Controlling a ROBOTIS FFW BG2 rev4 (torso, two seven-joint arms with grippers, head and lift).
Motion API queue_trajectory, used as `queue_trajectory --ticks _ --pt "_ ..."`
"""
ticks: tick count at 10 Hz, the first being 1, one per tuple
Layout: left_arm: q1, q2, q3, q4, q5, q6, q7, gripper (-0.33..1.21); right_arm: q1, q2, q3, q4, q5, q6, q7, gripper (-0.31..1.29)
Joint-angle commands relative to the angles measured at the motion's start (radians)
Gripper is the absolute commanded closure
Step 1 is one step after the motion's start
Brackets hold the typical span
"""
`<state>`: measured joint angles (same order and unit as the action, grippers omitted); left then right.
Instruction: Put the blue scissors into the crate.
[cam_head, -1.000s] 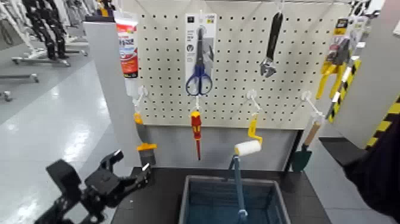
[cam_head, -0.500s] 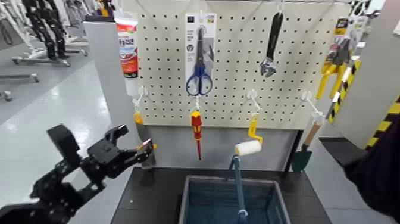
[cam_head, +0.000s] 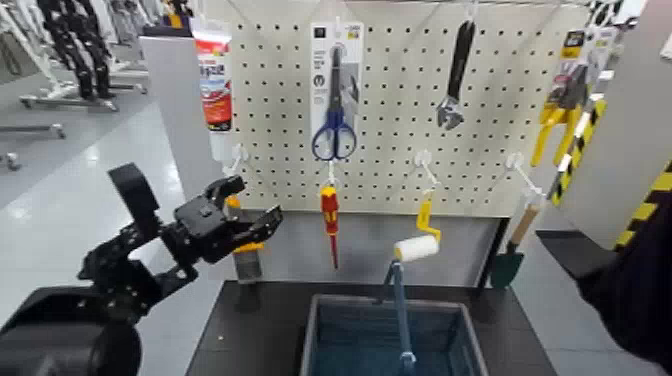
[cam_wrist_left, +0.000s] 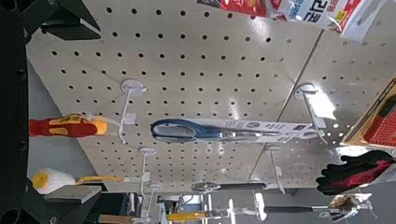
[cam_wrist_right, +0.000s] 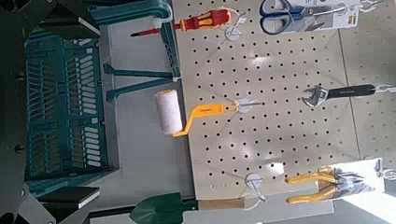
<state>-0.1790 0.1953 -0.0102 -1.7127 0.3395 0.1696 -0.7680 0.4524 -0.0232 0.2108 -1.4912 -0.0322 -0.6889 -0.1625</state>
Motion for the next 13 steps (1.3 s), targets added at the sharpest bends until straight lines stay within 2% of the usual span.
queue_trajectory --ticks 1,3,7,13 --pt "-0.043 0.004 -0.024 -0.001 0.003 -0.007 -0.005 0.14 0.000 -0.001 0.001 -0.001 0.000 0.000 0.000 0.12" --pt "-0.105 0.019 -0.054 0.018 -0.011 -0.001 -0.031 0.14 -0.003 -0.004 0.005 -0.001 -0.002 0.000 -0.002 0.12" --pt "-0.212 0.019 -0.097 0.101 -0.022 -0.053 -0.070 0.14 -0.005 -0.009 0.009 -0.003 -0.003 0.003 -0.003 0.12" --pt "-0.369 -0.010 -0.149 0.248 -0.043 -0.144 -0.112 0.15 -0.008 -0.011 0.015 -0.003 -0.005 0.009 -0.003 0.12"
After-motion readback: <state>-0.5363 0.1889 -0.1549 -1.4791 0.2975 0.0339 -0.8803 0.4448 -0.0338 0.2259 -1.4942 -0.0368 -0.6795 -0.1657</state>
